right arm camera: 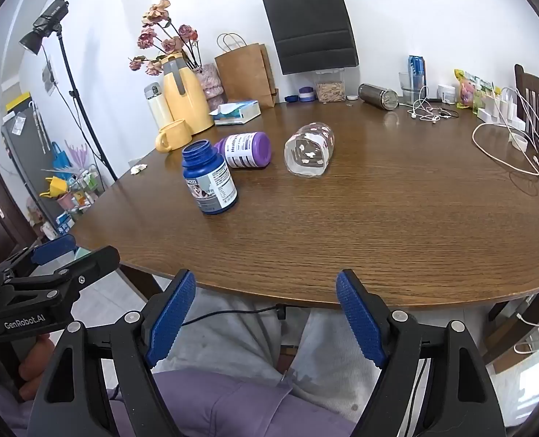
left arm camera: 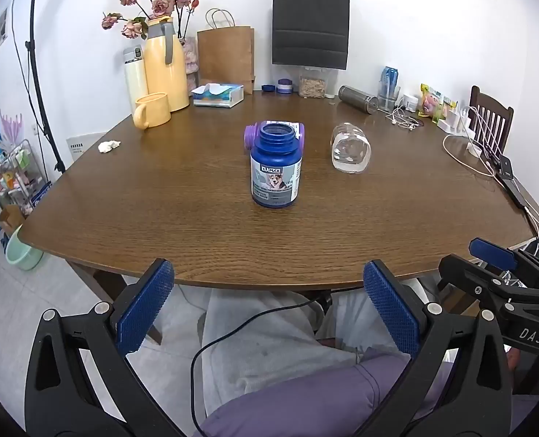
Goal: Flip cup upright
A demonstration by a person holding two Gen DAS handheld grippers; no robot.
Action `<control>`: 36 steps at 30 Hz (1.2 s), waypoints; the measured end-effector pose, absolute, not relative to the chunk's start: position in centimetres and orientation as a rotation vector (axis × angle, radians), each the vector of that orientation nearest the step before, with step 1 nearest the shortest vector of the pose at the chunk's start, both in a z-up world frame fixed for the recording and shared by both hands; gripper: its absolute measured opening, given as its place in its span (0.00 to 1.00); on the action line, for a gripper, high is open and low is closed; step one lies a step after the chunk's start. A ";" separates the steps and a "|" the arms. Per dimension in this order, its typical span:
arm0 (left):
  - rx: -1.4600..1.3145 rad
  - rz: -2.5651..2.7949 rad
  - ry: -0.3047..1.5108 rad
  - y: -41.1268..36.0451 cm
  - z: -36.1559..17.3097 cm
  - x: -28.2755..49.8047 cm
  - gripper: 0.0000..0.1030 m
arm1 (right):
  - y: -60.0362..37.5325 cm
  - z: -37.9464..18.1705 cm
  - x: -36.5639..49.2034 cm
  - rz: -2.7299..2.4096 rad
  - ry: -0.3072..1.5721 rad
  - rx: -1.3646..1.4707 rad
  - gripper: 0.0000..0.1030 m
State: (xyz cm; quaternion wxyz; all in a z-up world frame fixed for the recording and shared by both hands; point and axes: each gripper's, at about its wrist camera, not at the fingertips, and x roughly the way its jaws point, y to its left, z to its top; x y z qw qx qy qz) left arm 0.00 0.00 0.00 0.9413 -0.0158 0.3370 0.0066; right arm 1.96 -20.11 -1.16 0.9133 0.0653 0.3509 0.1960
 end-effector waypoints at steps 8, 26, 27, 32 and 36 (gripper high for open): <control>-0.036 0.012 0.689 0.0 0.0 0.0 1.00 | -20.3 -1.0 1.7 0.403 0.723 0.134 0.81; -0.037 0.012 0.698 0.0 0.0 0.0 1.00 | -20.0 -1.2 1.9 0.402 0.730 0.131 0.81; -0.037 0.012 0.698 0.0 0.0 0.0 1.00 | -20.0 -1.3 1.9 0.402 0.731 0.131 0.81; -0.037 0.012 0.700 0.1 -0.5 0.0 1.00 | -19.9 -1.3 1.9 0.403 0.732 0.130 0.81; -0.037 0.012 0.702 0.2 -0.7 0.0 1.00 | -19.9 -1.4 1.9 0.402 0.727 0.129 0.81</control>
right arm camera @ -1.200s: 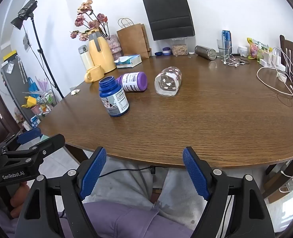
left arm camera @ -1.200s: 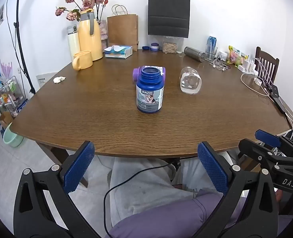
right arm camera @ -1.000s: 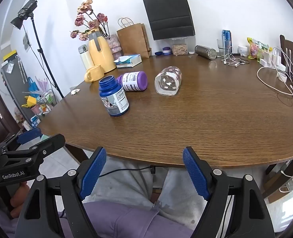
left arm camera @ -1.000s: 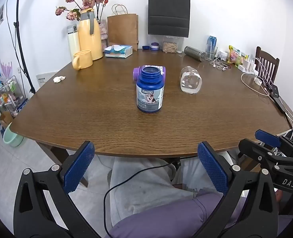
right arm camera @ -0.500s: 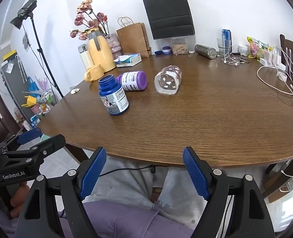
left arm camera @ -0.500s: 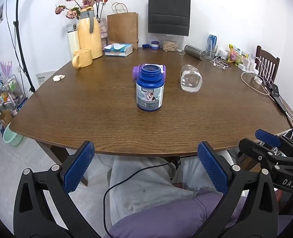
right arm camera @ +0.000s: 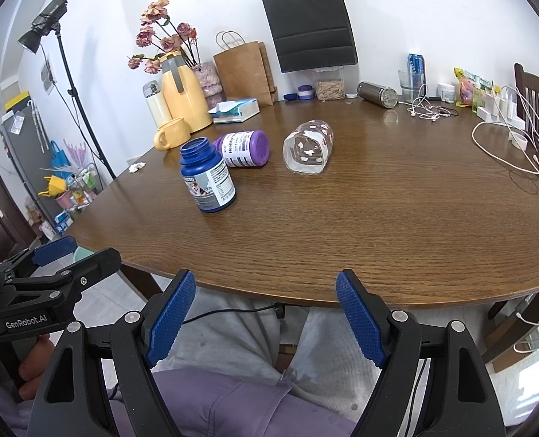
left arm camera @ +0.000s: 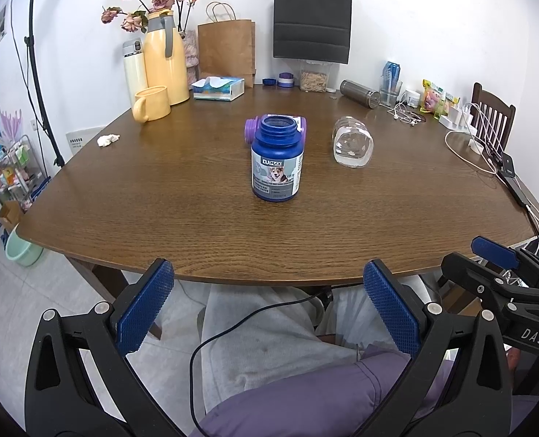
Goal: Flip cup upright
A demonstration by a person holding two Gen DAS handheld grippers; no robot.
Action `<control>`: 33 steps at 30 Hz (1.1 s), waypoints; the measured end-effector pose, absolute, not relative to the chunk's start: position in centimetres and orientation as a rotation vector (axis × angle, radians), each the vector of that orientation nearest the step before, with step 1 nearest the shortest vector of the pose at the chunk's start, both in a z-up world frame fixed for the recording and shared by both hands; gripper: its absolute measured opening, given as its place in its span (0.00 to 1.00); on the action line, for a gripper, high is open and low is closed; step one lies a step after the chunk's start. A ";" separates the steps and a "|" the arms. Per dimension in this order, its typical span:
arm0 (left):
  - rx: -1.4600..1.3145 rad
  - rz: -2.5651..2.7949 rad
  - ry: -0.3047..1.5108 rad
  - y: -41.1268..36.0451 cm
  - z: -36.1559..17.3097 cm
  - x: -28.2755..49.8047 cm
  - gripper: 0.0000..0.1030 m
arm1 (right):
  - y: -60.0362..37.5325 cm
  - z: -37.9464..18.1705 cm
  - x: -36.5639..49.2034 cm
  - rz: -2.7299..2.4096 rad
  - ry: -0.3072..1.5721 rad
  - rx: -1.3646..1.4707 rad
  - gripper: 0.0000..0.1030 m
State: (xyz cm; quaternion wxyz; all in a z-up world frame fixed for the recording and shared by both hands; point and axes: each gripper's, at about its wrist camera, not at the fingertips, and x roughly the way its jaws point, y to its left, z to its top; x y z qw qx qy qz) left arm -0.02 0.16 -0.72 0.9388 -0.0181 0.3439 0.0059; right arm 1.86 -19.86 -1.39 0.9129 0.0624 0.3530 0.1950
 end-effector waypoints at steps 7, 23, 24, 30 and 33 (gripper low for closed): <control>-0.037 0.012 0.706 0.1 -1.1 0.0 1.00 | -19.9 -1.5 1.9 0.402 0.729 0.128 0.81; -0.040 0.014 0.720 0.1 -1.2 0.3 1.00 | -19.7 -1.8 1.8 0.409 0.745 0.121 0.81; -0.040 0.014 0.721 0.1 -1.2 0.3 1.00 | -19.7 -1.9 1.8 0.410 0.745 0.121 0.81; -0.042 0.016 0.725 0.1 -1.3 0.4 1.00 | -19.5 -2.0 1.8 0.410 0.747 0.121 0.81; -0.042 0.016 0.726 0.1 -1.3 0.4 1.00 | -19.5 -2.0 1.7 0.409 0.745 0.118 0.81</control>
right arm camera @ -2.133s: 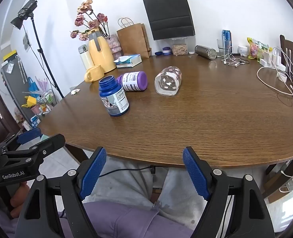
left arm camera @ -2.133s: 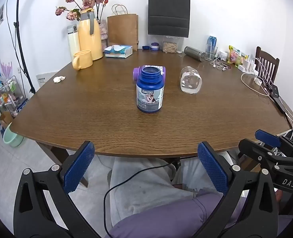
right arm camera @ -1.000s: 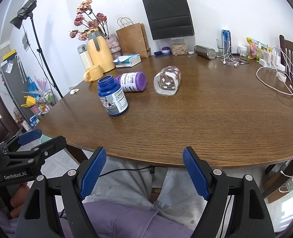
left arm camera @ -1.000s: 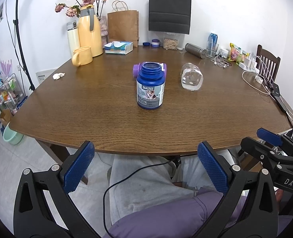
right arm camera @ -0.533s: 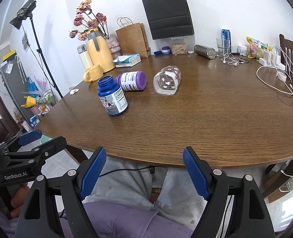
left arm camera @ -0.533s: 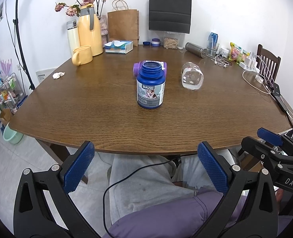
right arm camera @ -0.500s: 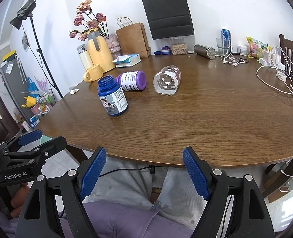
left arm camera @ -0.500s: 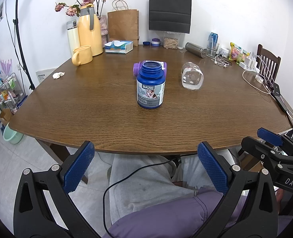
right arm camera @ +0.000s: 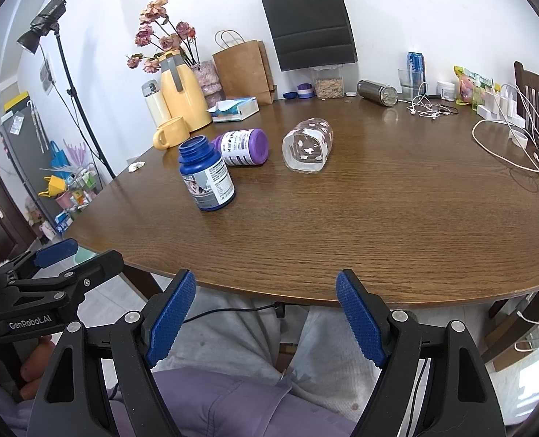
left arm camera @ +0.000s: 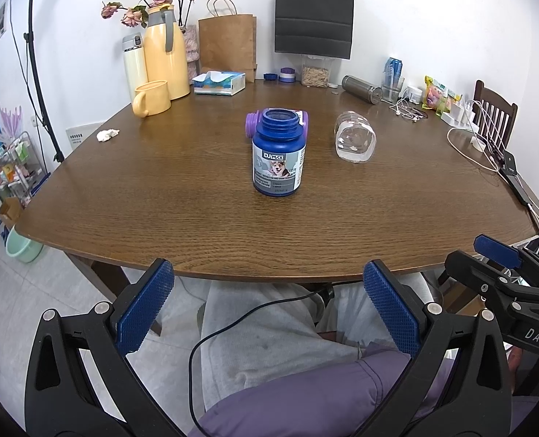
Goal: Flip cup upright
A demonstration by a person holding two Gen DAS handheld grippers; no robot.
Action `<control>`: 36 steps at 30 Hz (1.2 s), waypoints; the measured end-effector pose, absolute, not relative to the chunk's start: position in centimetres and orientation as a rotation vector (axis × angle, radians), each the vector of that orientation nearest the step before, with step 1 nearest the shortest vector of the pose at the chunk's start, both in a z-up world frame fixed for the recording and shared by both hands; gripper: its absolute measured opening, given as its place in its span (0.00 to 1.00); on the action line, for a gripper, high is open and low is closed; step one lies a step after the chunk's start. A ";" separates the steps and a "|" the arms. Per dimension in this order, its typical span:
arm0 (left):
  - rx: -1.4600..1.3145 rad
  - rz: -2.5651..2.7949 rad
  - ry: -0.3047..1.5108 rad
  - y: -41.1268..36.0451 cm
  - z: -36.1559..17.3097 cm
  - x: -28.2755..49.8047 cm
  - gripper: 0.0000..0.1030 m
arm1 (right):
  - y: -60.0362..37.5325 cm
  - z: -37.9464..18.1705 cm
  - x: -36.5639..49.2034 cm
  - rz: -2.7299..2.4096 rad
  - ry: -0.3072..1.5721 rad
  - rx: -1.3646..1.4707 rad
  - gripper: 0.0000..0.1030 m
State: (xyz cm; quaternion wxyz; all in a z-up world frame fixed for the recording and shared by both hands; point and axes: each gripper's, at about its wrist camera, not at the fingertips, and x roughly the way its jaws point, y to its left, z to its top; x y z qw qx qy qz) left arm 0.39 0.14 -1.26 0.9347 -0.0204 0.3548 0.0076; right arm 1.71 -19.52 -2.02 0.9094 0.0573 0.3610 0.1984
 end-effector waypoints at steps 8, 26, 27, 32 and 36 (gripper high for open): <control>-0.043 0.015 0.729 0.2 -1.3 0.4 1.00 | -19.5 -2.2 1.6 0.411 0.748 0.120 0.81; -0.059 0.040 0.646 1.9 4.2 8.2 1.00 | -18.4 3.6 11.9 0.516 0.654 0.025 0.81; -0.065 0.035 0.660 1.8 4.6 9.8 1.00 | -18.4 3.8 13.0 0.508 0.663 0.023 0.81; -0.101 -0.015 0.726 0.6 6.1 16.6 1.00 | -18.5 5.3 18.1 0.558 0.674 0.022 0.81; -0.199 0.017 0.788 0.4 6.3 21.9 1.00 | -17.8 5.5 21.9 0.601 0.694 -0.046 0.81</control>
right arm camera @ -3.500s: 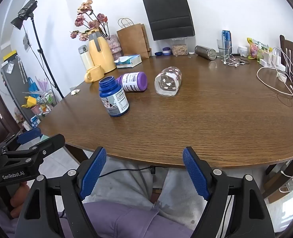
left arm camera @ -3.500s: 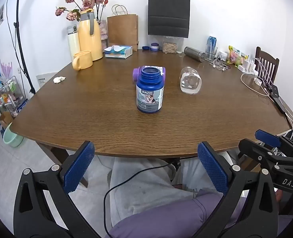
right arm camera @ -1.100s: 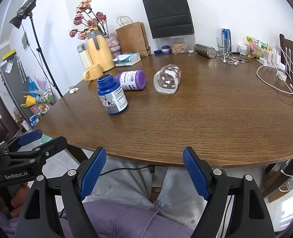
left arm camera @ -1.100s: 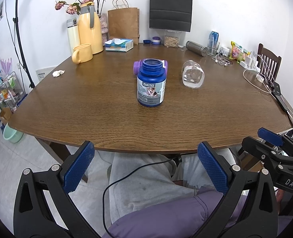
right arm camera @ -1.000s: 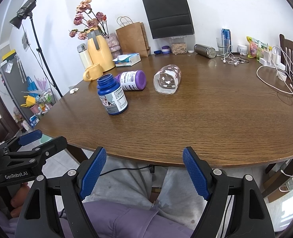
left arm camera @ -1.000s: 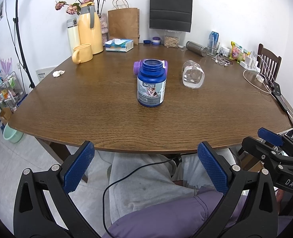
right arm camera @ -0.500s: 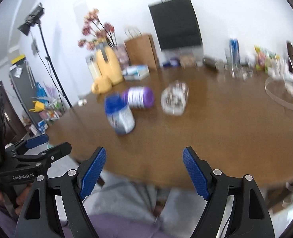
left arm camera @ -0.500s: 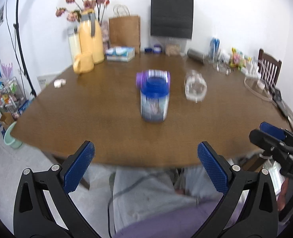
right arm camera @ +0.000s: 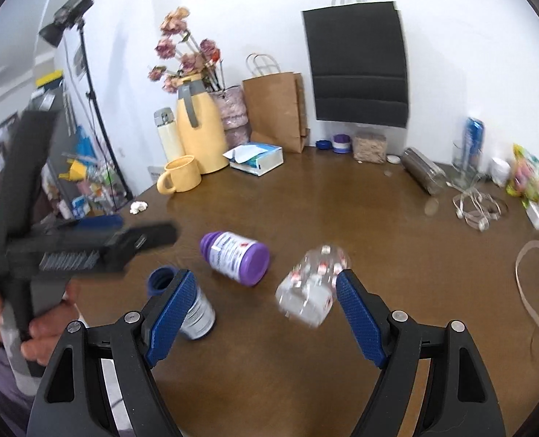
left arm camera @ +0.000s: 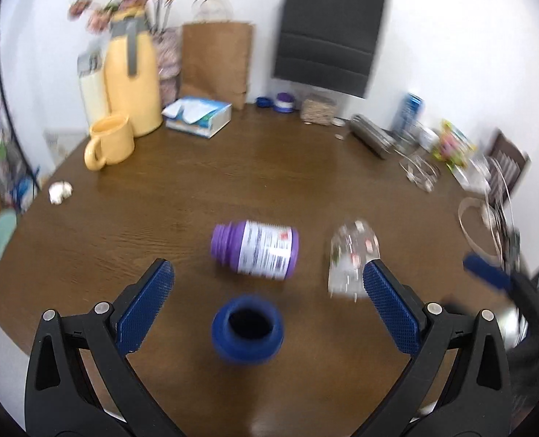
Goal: Flip cup upright
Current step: 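Move both tools toward the lying purple-capped bottle, then close the right tool on the purple bottle and lift it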
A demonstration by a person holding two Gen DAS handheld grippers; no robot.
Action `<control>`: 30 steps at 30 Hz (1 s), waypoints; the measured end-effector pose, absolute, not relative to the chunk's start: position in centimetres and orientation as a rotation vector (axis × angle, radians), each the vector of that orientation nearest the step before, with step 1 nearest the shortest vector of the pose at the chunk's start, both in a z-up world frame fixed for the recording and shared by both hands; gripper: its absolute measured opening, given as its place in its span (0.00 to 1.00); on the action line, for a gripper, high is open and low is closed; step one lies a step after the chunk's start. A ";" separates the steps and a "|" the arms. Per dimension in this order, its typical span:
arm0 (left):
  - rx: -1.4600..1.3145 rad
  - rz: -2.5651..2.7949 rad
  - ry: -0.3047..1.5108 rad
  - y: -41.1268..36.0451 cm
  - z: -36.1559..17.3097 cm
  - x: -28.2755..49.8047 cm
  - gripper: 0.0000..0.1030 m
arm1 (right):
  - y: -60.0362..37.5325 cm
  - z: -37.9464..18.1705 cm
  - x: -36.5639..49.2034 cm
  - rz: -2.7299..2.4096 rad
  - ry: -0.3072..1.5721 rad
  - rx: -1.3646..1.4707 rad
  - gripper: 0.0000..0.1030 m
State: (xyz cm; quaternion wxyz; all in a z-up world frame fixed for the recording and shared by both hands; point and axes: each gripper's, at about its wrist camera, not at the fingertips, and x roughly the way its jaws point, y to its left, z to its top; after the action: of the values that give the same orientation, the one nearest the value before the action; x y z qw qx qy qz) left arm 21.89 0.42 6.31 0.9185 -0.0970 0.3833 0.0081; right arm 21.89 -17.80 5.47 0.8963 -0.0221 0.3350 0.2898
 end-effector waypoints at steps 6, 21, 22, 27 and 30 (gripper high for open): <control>-0.412 0.083 0.878 0.1 4.4 29.3 1.00 | -16.7 3.8 27.3 0.652 0.790 -0.100 0.81; -0.197 0.040 0.955 2.3 0.3 32.5 1.00 | -5.5 -1.1 33.0 0.876 0.938 -0.280 0.81; -0.197 0.032 0.946 2.8 0.4 32.6 1.00 | -4.8 -1.3 33.3 0.882 0.942 -0.287 0.81; -0.187 0.116 0.963 6.6 -0.2 33.7 1.00 | -1.8 -2.9 34.3 0.896 0.977 -0.348 0.81; -0.236 0.103 0.979 9.0 -0.5 34.3 1.00 | -0.8 -4.1 34.8 0.885 1.005 -0.390 0.81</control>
State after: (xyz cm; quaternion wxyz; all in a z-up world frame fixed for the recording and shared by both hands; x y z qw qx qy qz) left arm 34.30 9.00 -0.53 0.8746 -0.1129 0.4689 0.0495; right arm 34.77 -0.85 -4.15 0.7665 -0.1795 0.4629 0.4074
